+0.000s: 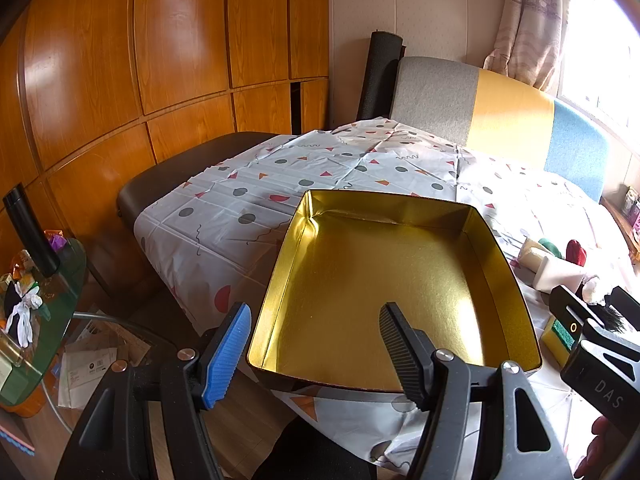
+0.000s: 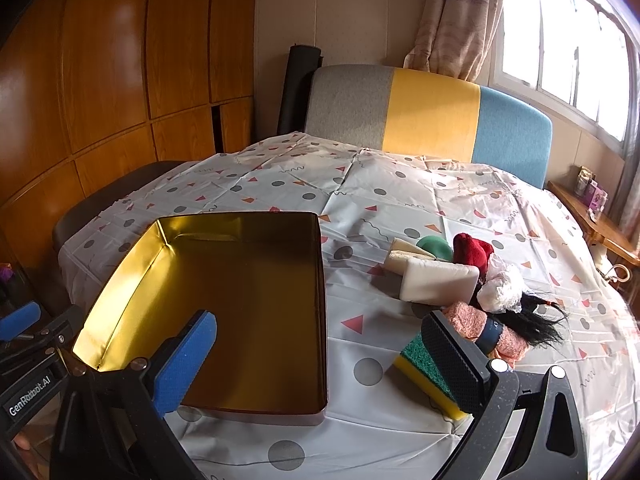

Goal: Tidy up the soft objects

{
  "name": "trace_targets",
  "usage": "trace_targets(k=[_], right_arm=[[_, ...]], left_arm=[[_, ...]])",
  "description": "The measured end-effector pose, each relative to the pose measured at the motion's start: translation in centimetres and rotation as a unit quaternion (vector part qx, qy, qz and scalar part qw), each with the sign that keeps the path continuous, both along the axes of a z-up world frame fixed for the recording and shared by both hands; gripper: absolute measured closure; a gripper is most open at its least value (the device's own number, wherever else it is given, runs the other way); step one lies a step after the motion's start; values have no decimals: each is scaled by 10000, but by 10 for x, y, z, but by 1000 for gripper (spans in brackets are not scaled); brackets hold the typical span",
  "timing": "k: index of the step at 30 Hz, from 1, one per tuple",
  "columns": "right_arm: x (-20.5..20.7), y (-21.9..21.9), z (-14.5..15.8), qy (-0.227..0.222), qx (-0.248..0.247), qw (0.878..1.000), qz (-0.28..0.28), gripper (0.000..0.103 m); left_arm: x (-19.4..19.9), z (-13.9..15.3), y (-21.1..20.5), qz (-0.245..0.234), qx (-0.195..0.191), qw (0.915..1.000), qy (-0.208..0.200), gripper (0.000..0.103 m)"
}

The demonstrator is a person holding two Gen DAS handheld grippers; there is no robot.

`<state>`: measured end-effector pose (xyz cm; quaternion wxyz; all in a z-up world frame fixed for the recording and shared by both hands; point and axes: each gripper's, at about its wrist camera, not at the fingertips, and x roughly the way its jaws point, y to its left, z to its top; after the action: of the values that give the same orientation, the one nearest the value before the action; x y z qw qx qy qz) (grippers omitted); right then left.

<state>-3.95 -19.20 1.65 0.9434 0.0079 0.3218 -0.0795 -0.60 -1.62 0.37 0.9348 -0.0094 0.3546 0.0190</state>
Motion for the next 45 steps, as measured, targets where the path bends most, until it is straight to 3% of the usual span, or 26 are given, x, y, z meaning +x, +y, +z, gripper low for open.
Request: trace_targets(k=[37, 43, 45], right_arm=[[-1, 1, 0, 19, -10, 10000, 21, 0], [-2, -9, -2, 48, -38, 10000, -12, 0], [-3, -22, -3, 82, 92, 9999, -20, 0]], left_arm=[[1, -2, 0, -33, 2, 10000, 70, 35], [2, 1, -11, -383, -55, 9992, 86, 35], [4, 5, -20, -725, -199, 9971, 115, 28]])
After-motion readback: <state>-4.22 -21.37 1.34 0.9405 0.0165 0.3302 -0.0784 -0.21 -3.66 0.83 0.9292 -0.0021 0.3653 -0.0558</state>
